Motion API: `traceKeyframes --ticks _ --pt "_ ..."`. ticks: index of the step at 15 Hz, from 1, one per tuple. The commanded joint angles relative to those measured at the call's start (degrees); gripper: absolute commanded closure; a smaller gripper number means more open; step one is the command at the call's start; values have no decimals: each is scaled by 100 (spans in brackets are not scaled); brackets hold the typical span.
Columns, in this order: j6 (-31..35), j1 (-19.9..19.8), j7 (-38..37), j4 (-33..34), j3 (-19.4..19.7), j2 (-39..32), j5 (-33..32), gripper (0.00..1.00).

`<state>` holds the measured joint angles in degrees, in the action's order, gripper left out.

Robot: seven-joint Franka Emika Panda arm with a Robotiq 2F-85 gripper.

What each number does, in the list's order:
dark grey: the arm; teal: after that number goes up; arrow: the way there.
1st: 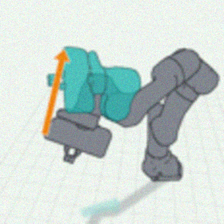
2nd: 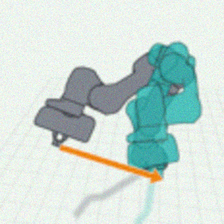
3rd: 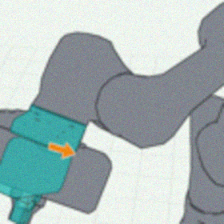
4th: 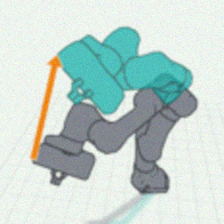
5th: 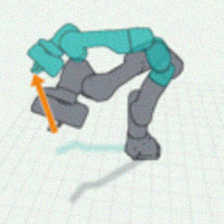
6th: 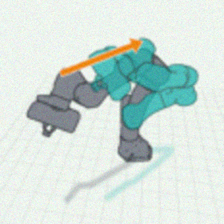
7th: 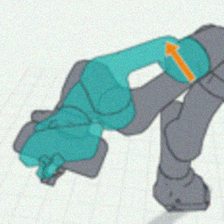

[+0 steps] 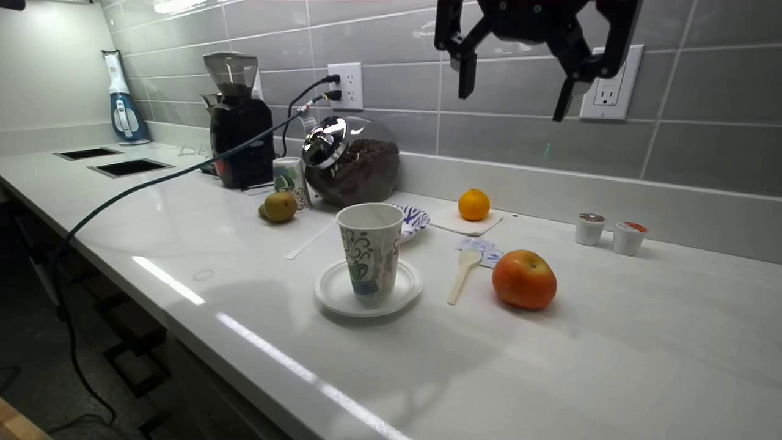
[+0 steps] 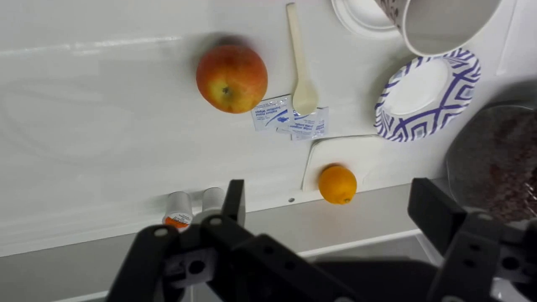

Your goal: Pour the contents in the bowl into the coffee cup.

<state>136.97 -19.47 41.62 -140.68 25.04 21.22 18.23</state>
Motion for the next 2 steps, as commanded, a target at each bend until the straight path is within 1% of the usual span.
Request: traceKeyframes --ticks 1,2 --pt "-46 151 -60 -49 194 164 -95 0" --pt "-49 158 -62 -93 198 231 -94 0"
